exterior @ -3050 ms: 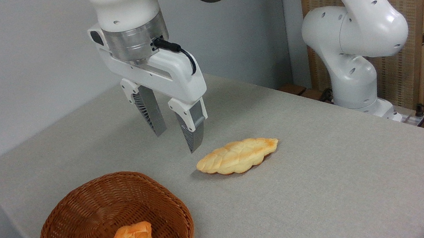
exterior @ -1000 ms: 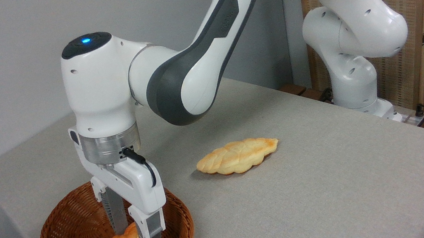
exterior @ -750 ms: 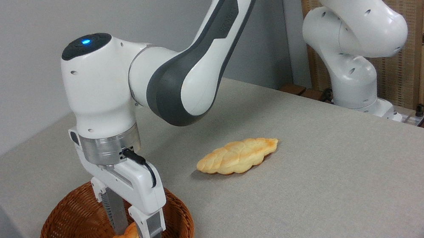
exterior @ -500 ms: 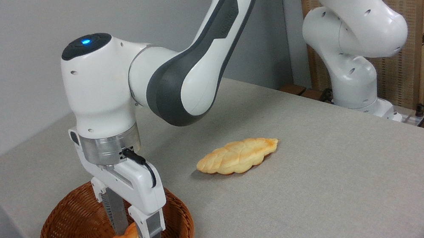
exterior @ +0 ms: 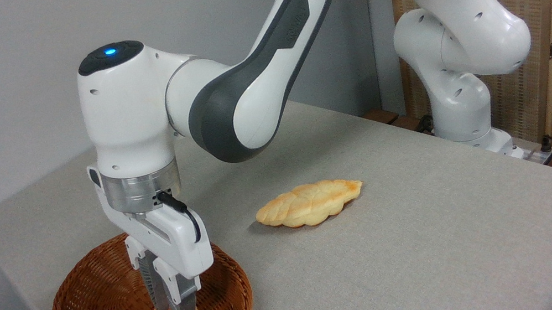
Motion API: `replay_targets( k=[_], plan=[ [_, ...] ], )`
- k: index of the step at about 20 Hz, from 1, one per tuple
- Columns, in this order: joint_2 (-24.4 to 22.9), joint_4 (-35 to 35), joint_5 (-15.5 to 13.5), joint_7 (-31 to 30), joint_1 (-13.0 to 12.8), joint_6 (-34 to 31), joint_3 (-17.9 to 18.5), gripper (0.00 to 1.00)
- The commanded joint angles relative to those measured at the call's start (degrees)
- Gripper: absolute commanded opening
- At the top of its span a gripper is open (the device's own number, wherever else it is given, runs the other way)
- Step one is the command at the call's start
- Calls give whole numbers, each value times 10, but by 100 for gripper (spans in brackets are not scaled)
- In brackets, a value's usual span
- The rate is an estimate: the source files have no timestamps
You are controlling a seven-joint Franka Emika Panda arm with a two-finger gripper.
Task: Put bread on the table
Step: 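Lift the orange bun out of the basket and carry it beside the long roll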
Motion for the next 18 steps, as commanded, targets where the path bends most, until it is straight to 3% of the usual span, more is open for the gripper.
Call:
replay_targets(
  k=[1,8,14,18],
  plan=[
    [-26,-1,3,-5,0,0,0,40],
    [-109,-1,-5,-22,1,-77,1,46],
    [-160,-3,-5,-14,7,-239,12,51],
    [-169,-17,-4,-6,7,-333,19,52]
  ],
)
